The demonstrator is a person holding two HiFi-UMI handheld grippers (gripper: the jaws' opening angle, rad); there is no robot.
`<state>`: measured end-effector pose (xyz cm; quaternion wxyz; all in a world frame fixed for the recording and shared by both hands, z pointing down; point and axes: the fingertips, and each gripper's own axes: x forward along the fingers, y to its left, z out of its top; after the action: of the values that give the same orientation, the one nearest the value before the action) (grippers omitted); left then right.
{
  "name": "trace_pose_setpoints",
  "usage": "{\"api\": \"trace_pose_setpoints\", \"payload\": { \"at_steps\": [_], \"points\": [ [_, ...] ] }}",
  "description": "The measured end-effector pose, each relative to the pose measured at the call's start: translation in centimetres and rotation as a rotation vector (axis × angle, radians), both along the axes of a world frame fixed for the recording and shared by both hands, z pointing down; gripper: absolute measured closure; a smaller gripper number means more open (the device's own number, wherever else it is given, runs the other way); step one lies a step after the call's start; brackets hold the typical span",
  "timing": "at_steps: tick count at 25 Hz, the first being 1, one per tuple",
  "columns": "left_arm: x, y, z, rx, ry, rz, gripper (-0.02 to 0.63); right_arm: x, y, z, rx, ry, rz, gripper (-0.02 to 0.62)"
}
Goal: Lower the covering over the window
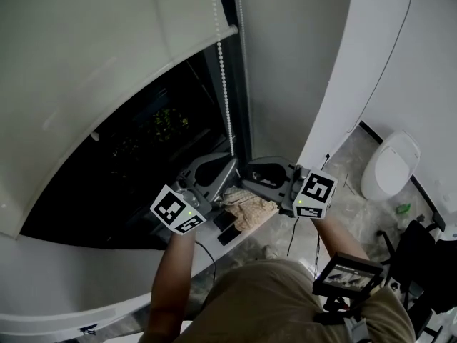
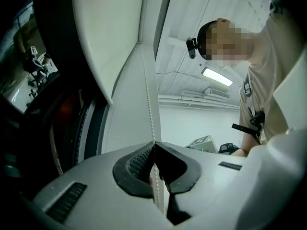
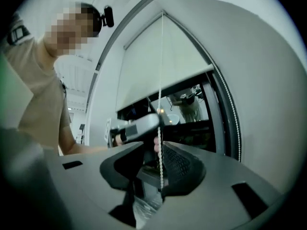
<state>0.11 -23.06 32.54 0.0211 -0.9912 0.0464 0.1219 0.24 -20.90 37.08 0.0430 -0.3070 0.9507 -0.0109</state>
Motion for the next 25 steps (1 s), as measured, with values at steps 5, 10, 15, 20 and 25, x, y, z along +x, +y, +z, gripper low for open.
{"api": "trace_pose_setpoints", "payload": {
  "at_steps": [5, 10, 15, 20, 25],
  "points": [
    [1.1, 1.4, 3.2, -0.018, -0.057, 0.054, 0.586, 0.9, -0.2, -5.0, 0.055, -0.113, 0.031, 0.486],
    [1.5, 2.9, 7.4, -0.082, -0.095, 0.105, 0.586, 0.9, -1.1, -5.5, 0.082, -0.066, 0.117, 0.564],
    [-0.7, 1.7, 6.2, -0.076, -0.066, 0.112, 0.548, 0.6, -0.9, -5.0, 0.034, -0.159, 0.1, 0.588],
    [-2.6, -0.7, -0.8, -0.077, 0.126, 0.111, 0.453, -1.0, -1.6, 1.2, -0.072, -0.008, 0.087, 0.588],
    [0.6, -0.1, -0.8, -0.036, 0.024, 0.082, 0.559, -2.0, -1.3, 2.8, -0.096, 0.042, 0.068, 0.588]
  ]
}}
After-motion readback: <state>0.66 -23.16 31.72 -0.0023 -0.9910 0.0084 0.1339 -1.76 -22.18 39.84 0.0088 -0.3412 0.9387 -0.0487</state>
